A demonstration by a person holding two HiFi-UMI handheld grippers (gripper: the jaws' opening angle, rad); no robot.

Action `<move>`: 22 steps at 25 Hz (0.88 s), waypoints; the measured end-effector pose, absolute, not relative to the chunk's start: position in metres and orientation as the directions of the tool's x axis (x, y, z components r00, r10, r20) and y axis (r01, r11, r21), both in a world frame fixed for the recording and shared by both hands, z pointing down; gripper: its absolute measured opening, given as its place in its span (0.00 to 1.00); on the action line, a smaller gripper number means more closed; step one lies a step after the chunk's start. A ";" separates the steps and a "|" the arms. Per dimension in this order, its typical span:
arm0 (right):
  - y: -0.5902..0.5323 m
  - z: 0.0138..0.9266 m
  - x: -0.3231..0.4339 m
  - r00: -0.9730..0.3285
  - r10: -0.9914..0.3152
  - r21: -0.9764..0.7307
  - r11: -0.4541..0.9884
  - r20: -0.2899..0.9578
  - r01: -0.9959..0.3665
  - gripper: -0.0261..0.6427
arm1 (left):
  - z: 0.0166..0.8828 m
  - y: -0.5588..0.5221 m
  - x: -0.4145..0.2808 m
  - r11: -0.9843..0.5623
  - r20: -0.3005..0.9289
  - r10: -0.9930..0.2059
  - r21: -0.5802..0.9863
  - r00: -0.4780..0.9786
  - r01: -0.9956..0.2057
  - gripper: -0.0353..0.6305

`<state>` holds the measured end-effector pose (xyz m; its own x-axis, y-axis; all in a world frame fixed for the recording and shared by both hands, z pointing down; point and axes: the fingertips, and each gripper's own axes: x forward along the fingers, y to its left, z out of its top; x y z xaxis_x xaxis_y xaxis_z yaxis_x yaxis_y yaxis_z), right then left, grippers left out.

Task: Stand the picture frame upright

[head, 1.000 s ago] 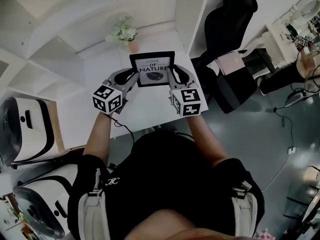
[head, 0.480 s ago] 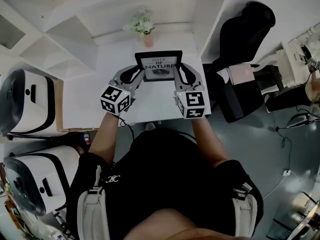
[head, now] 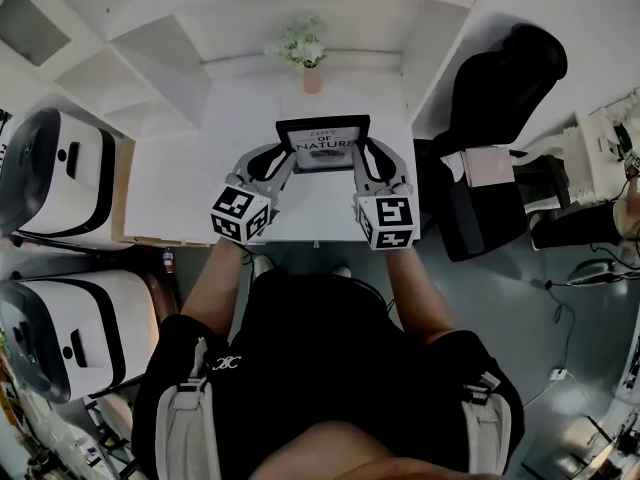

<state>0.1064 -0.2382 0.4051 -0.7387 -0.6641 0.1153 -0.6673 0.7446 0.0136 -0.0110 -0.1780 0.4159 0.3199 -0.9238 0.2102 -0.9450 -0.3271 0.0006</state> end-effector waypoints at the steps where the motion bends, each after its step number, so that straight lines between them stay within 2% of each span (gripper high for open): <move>1: -0.235 0.406 0.102 -0.742 -0.660 0.008 0.748 0.115 -0.664 0.15 | 0.416 -0.174 -0.015 -0.321 0.212 -0.926 -0.004 0.313 -0.947 0.19; 8: -0.213 0.410 0.026 -0.774 -0.625 0.000 0.778 0.098 -0.628 0.15 | 0.417 -0.145 -0.087 -0.290 0.219 -0.935 -0.027 0.278 -0.957 0.19; 22: -0.165 0.437 -0.204 -0.822 -0.548 -0.049 0.826 0.155 -0.561 0.15 | 0.441 -0.090 -0.313 -0.228 0.287 -0.933 -0.006 0.217 -0.974 0.19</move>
